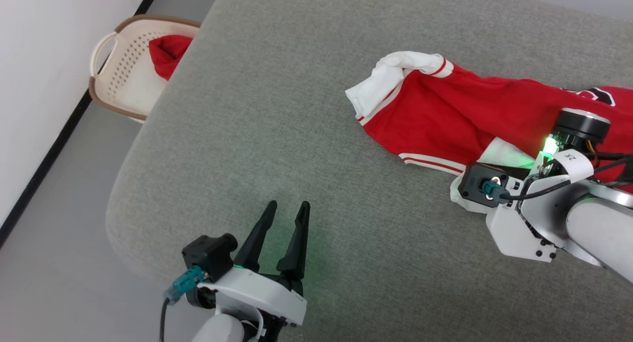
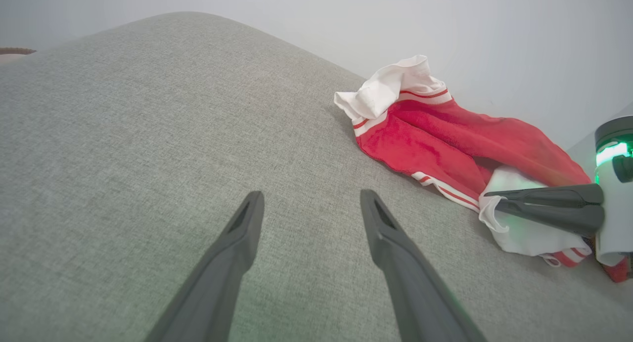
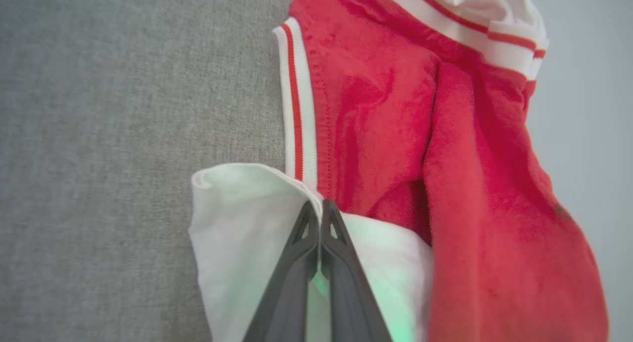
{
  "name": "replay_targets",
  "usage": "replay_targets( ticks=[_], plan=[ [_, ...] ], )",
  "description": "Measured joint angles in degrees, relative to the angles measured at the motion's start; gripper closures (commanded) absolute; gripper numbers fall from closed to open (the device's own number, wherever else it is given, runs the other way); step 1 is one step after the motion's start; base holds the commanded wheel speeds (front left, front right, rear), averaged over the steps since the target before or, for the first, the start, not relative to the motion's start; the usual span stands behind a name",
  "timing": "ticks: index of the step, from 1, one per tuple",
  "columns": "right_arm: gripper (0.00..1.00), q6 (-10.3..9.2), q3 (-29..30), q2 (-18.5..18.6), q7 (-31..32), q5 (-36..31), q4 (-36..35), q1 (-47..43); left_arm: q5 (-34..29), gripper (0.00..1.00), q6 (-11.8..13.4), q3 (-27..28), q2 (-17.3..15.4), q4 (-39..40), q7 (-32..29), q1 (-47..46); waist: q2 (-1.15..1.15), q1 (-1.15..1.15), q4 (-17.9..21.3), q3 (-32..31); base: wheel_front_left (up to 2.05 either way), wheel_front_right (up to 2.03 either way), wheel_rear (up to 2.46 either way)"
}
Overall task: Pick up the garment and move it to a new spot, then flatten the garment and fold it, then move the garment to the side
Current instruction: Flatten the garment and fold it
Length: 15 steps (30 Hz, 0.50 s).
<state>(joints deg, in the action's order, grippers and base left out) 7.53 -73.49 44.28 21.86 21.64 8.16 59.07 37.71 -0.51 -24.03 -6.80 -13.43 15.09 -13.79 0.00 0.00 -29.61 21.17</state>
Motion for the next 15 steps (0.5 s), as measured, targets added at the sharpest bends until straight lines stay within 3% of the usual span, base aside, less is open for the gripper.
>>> replay_targets(
  ticks=[9,15],
  plan=[
    [1.00,0.00,0.0,-0.5,-6.1,2.7,1.5,3.0,-1.1,0.00,-0.1,2.4,0.2,-0.1,0.0,0.3,0.00,0.00,2.4,-0.6,0.00,0.00,0.00],
    [1.00,0.01,0.0,4.2,-12.2,7.6,1.6,5.5,-1.9,0.00,0.2,3.5,-1.4,0.9,0.0,1.2,0.00,0.00,5.7,-1.6,0.00,0.00,0.00]
  ],
)
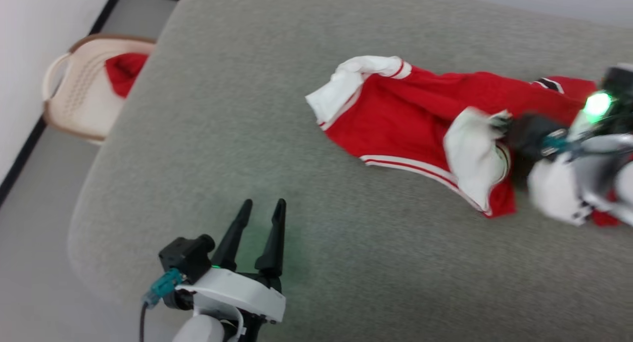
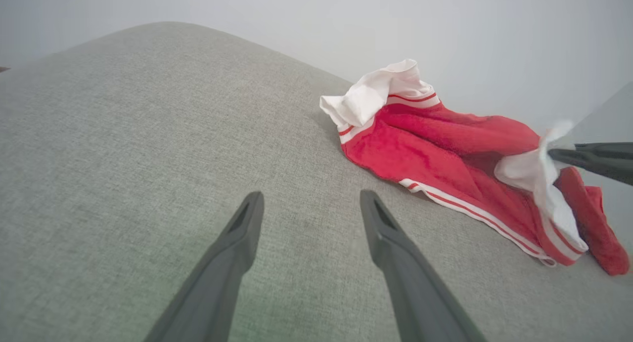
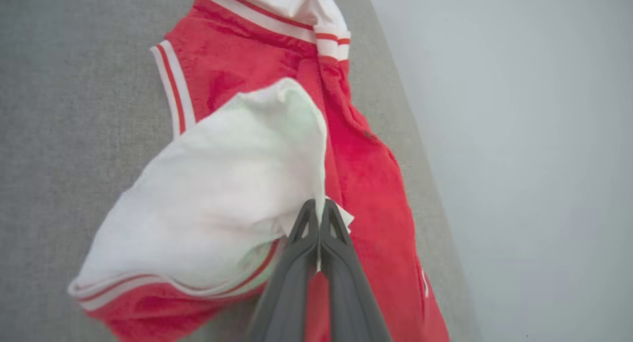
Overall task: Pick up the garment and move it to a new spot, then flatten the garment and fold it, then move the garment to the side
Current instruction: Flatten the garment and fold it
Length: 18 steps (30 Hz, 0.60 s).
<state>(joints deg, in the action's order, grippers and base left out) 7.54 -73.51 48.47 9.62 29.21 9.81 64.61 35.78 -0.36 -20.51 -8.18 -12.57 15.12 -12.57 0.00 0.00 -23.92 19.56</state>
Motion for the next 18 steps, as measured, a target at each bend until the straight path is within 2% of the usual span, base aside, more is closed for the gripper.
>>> replay_targets(
  ticks=[4,10,14,18],
  plan=[
    [1.00,-0.01,2.0,4.5,-3.8,3.3,2.0,0.2,0.0,0.00,0.6,0.5,-1.1,1.2,-0.3,0.4,0.00,0.00,2.8,-0.6,0.00,0.00,0.00],
    [1.00,0.00,9.6,9.1,-8.6,7.9,7.0,-5.9,-0.5,0.00,1.5,0.8,-2.6,3.1,-1.3,0.9,0.00,0.00,7.0,-1.1,0.00,0.00,0.00],
    [1.00,0.00,16.7,9.8,-11.8,10.8,12.7,-10.5,-0.6,0.00,2.2,1.0,-3.4,4.4,-2.0,1.1,0.00,0.00,9.5,-1.0,0.00,0.00,0.00],
    [1.00,0.00,21.9,7.6,-12.9,15.8,18.8,-15.4,-0.8,0.00,2.4,0.8,-4.0,5.2,-2.8,1.1,0.00,0.00,11.3,-0.6,0.00,0.00,0.00]
  ],
)
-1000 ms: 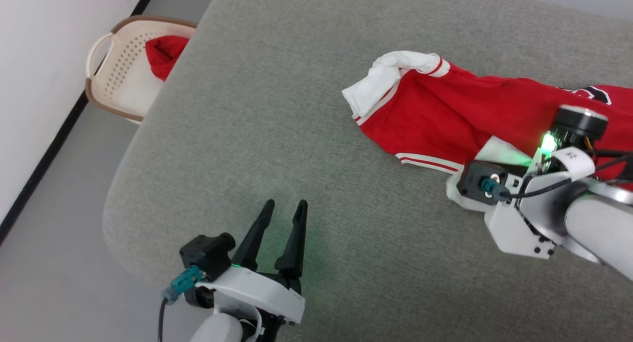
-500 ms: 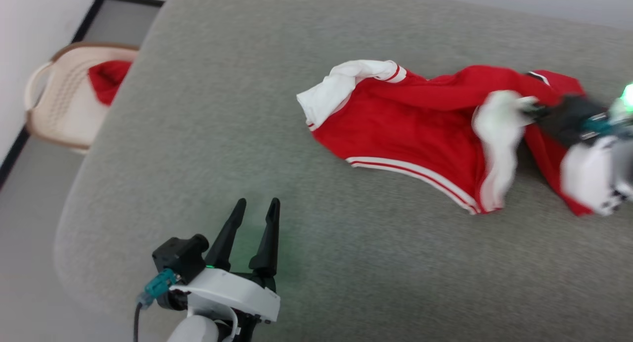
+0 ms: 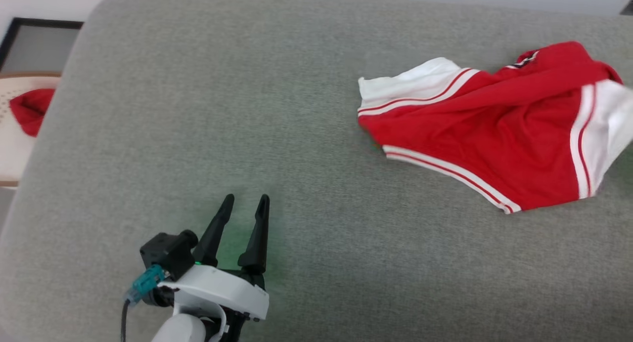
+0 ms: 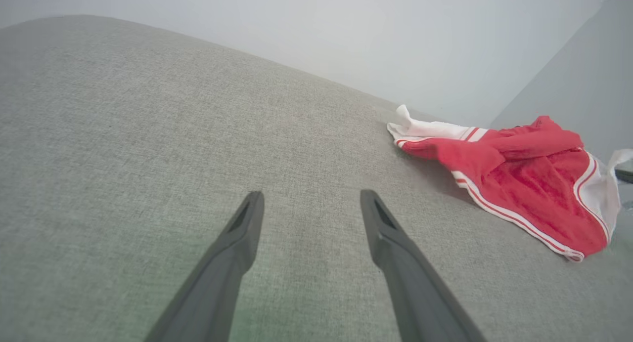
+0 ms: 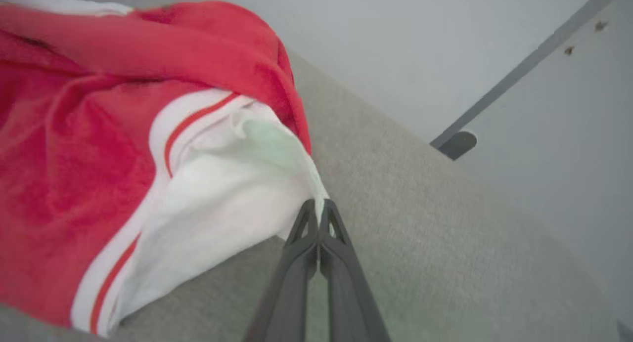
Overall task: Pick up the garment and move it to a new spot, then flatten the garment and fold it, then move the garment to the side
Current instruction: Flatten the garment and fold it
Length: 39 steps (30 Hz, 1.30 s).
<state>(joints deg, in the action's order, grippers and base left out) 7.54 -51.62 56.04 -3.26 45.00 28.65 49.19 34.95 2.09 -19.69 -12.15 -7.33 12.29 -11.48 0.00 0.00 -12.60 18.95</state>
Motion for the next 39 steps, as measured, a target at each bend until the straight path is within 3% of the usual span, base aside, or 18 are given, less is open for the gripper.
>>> replay_targets(
  ticks=[10,16,17,18,19,20,21,32,39],
  plan=[
    [1.00,-0.01,3.8,-3.4,0.7,8.8,7.2,-7.1,-0.1,0.00,0.3,-0.3,-0.3,0.7,-0.7,-0.6,0.00,0.00,0.7,1.4,0.00,0.00,0.00],
    [1.00,-0.01,4.4,-4.7,-0.4,9.0,8.3,-7.6,0.3,0.00,0.6,0.3,-1.2,1.5,-0.8,-1.0,0.00,0.00,1.6,1.4,0.00,0.00,0.00],
    [0.93,0.00,4.6,-5.0,-0.7,8.9,8.7,-7.6,0.3,0.00,0.7,0.4,-1.3,1.6,-1.1,-1.2,0.00,0.00,1.8,1.4,0.00,0.00,0.00],
    [0.78,0.00,4.8,-5.4,-1.0,8.6,9.1,-7.6,0.3,0.00,0.7,0.4,-1.5,1.9,-1.2,-1.2,0.00,0.00,2.0,1.3,0.00,0.00,0.00],
    [0.55,0.00,4.9,-5.7,-1.6,8.1,9.7,-7.6,0.3,0.00,0.7,0.5,-1.7,2.2,-1.2,-1.2,0.00,0.00,2.2,1.3,0.00,0.00,0.00],
    [0.10,0.00,5.1,-6.0,-2.0,7.5,10.4,-7.6,0.3,0.00,0.9,0.6,-2.0,2.5,-1.3,-1.2,0.00,0.00,2.5,1.3,0.00,0.00,0.00],
    [0.00,0.00,5.2,-6.2,-2.3,6.9,11.0,-7.6,0.3,0.00,1.0,0.8,-2.4,2.8,-1.7,-1.2,0.00,0.00,2.7,1.2,0.00,0.00,0.00],
    [0.00,-0.01,12.6,-9.6,-10.0,6.7,13.7,-9.5,-0.4,0.00,1.8,2.9,-8.3,8.0,-5.8,-3.1,0.00,0.00,7.0,0.7,0.00,0.00,0.00],
    [0.00,-0.01,25.3,-12.6,-11.7,6.6,7.1,-13.6,-0.5,0.00,-0.2,4.3,-15.2,11.0,-13.4,-9.4,0.00,0.00,10.2,0.0,0.00,0.00,0.00]
  ],
)
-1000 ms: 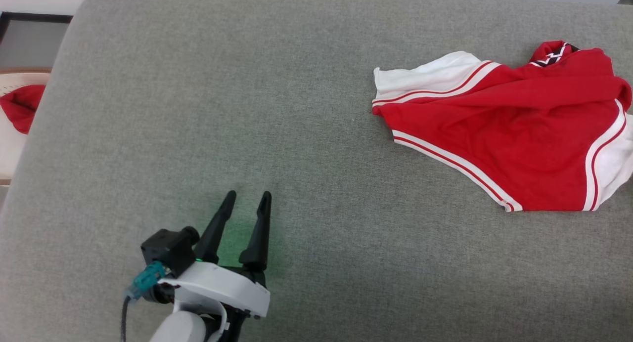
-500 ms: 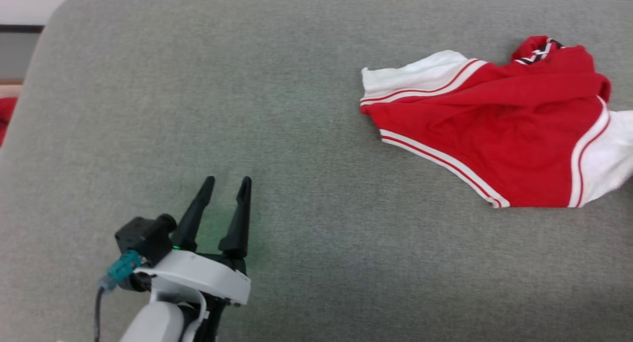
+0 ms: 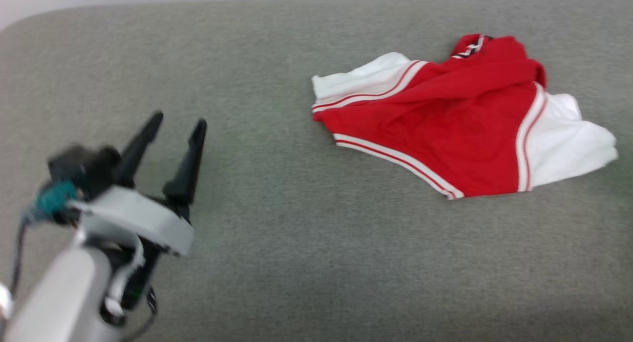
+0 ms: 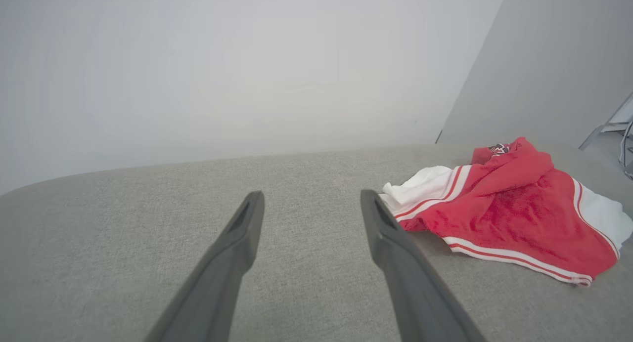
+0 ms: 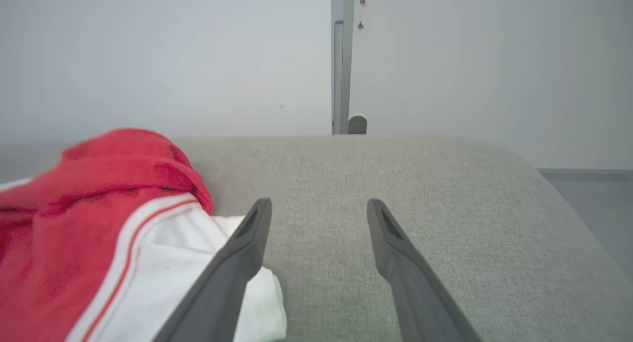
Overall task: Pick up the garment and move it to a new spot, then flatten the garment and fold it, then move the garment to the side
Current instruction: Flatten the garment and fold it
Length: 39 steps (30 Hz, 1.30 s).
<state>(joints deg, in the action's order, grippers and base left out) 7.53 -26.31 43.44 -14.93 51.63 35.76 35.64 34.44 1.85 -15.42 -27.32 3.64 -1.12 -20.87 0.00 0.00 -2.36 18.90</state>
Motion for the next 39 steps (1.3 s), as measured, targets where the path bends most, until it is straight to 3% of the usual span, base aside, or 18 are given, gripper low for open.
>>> replay_targets(
  ticks=[4,7,14,23,33,39],
  plan=[
    [0.00,0.00,11.1,-5.0,0.0,-2.4,-9.8,-5.8,0.4,0.00,-2.2,-0.4,-4.0,-0.3,-6.6,-5.6,0.00,0.00,2.0,-0.4,0.00,0.00,0.00],
    [0.00,0.00,16.2,-9.6,0.0,-4.5,-16.7,-11.1,1.8,0.00,-4.3,-1.6,-5.0,-1.6,-11.5,-10.1,0.00,0.00,3.6,-0.6,0.00,0.00,0.00],
    [0.00,0.00,18.2,-16.9,0.0,-9.6,-26.6,-18.7,9.6,0.00,-7.2,-4.6,-3.8,-9.6,-24.3,-19.4,0.00,0.00,7.0,-0.6,0.00,0.00,0.00],
    [0.00,0.00,19.1,-19.8,2.4,-12.3,-30.8,-20.8,17.3,0.00,-8.6,-10.2,-3.6,-20.3,-42.7,-28.4,0.00,0.00,10.5,0.6,0.00,0.00,0.00],
    [0.00,0.00,19.0,-21.1,2.8,-12.9,-31.6,-20.6,20.8,0.00,-9.0,-11.6,-1.3,-30.6,-47.1,-35.6,0.00,0.00,13.6,4.2,0.00,0.00,0.00],
    [0.00,0.00,18.5,-21.2,2.3,-12.9,-31.5,-19.7,21.1,0.00,-9.2,-12.5,-1.2,-34.3,-46.2,-37.7,0.00,0.00,15.0,6.1,0.00,0.00,0.00]
  ],
)
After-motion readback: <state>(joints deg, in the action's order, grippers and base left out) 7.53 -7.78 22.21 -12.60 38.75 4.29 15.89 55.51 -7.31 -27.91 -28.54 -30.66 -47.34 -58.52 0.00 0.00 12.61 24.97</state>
